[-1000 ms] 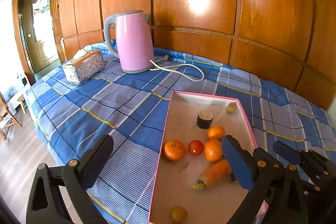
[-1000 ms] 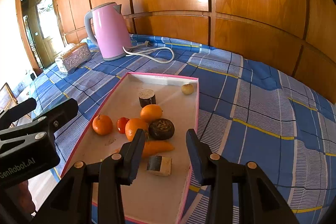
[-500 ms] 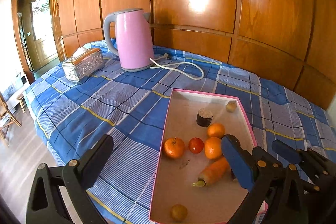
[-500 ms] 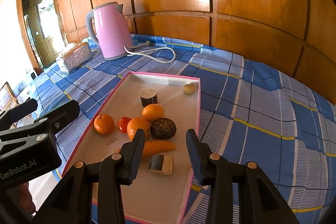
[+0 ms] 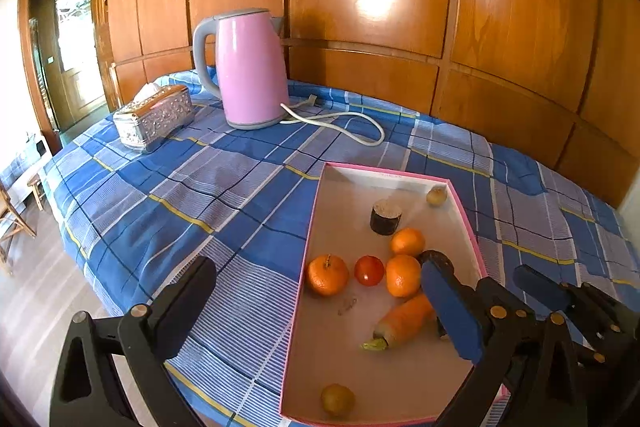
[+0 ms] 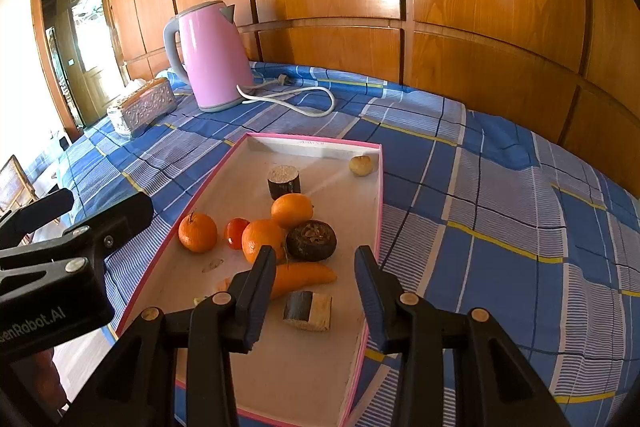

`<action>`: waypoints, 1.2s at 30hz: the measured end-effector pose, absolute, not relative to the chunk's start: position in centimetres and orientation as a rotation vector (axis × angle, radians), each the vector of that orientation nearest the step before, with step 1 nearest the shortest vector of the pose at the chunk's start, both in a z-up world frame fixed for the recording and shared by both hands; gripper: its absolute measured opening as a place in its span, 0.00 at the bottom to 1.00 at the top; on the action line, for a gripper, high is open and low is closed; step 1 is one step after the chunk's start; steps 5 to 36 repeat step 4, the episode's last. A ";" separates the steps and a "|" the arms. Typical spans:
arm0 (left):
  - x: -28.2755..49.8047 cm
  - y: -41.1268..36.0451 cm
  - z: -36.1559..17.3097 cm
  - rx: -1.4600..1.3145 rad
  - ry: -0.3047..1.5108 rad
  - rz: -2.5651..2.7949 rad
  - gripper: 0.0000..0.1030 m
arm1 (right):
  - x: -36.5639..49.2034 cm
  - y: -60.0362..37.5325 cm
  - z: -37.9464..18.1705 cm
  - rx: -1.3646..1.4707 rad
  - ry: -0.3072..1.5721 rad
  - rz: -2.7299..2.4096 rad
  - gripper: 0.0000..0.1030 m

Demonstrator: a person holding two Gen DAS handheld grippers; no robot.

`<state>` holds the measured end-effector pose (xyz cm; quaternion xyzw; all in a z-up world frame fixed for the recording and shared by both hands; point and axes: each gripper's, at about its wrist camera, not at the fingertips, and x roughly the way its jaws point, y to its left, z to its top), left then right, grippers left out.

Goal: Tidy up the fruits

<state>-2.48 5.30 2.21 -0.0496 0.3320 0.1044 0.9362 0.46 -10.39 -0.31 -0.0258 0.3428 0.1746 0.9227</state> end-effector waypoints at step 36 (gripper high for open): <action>-2.5 5.4 2.2 -0.110 0.675 0.207 1.00 | 0.5 -10.6 -0.2 -0.048 0.700 0.361 0.40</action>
